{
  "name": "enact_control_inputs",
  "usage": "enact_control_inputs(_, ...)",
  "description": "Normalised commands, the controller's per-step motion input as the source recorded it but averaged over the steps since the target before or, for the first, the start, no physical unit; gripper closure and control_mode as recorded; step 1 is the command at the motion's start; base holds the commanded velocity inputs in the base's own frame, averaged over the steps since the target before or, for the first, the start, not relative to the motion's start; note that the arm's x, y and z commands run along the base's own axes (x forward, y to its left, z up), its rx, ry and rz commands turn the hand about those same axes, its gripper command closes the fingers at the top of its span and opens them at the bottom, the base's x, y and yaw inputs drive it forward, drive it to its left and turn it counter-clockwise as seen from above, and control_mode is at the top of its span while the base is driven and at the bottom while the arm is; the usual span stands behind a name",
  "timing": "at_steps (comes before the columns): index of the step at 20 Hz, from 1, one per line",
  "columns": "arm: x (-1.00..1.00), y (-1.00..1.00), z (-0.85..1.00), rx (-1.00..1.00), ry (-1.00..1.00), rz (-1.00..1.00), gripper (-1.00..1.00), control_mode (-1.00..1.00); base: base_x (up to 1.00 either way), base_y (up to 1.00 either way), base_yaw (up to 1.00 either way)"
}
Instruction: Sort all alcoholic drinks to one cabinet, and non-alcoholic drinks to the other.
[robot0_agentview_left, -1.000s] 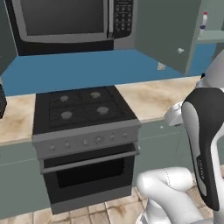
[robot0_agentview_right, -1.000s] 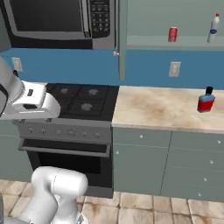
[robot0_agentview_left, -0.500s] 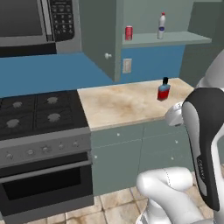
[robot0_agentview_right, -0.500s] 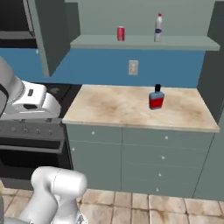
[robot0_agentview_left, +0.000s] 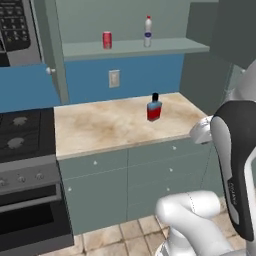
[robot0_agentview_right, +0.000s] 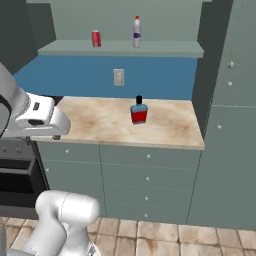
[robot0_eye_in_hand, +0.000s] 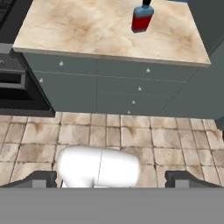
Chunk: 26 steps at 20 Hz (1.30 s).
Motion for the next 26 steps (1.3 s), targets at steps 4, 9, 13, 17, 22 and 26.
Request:
enact_control_inputs(4,0.0,0.0,0.0,0.0,0.0,0.0,-1.0,1.0,0.48,-0.37,0.0)
enact_control_inputs(9,0.0,0.0,0.0,0.0,0.0,0.0,-1.0,1.0,0.54,-0.34,0.0)
enact_control_inputs(13,0.0,0.0,0.0,0.0,0.0,0.0,-1.0,1.0,0.55,-0.48,0.0)
enact_control_inputs(17,0.0,0.0,0.0,0.0,0.0,0.0,-1.0,1.0,0.61,-0.45,0.0)
enact_control_inputs(22,0.0,0.0,0.0,0.0,0.0,0.0,-1.0,1.0,0.59,-0.18,0.0)
enact_control_inputs(26,0.0,0.0,0.0,0.0,0.0,0.0,-1.0,1.0,0.63,0.0,0.0)
